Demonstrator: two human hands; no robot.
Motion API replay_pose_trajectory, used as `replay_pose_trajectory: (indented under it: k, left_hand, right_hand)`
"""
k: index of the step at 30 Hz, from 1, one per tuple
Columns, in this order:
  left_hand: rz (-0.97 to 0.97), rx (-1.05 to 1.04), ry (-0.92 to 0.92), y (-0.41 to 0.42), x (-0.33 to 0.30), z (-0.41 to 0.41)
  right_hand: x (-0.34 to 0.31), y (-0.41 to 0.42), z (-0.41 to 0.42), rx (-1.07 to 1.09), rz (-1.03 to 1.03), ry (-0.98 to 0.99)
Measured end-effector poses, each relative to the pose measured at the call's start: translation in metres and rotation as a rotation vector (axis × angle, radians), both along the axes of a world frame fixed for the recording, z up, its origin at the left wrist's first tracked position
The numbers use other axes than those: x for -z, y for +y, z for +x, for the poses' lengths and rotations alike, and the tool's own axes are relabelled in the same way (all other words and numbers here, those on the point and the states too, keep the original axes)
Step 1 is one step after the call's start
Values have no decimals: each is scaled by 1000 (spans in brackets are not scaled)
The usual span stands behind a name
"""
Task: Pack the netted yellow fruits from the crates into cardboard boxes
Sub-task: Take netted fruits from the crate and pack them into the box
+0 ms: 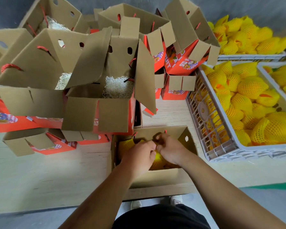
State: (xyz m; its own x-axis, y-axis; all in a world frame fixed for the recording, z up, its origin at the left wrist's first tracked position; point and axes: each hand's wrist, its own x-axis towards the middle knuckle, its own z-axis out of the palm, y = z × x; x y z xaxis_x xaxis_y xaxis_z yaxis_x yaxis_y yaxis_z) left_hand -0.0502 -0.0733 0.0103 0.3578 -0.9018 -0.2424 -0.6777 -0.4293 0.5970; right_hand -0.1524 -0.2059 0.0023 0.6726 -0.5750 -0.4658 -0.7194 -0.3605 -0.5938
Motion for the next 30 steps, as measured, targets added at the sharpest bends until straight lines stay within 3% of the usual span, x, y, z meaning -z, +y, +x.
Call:
replay_pose_trajectory:
  k: [5,12,14,15,18,20,26,30]
  left_hand:
    - [-260,-144,194,-48,-11,-34]
    - [-516,-129,281,-158,-35,-99]
    - [-569,-57,262,-204,-45,-131]
    - [-574,-13,245,-226,-48,-148]
    - [-485,102,179,-291,-44,-193]
    - [-354,128,167,-323,-33,-214]
    - [-108,-55,238,-341,4,-242]
    - [-83,74,118,-331,1,-245]
  right_hand:
    - [-34,-32,-37,144,46,-360]
    - [-64,-120,-110,297,-204,-619]
    - [-68,-169,-151,322,-356,-523]
    - [-68,-197,-174,299,-442,-374]
    - [-67,-262,-229,71,-566,356]
    - [-65,-285,-243,-127,-532,558]
    - [-72,-324,-264,-305,-391,575]
    - [-68,-329,-292,-345,-378,412]
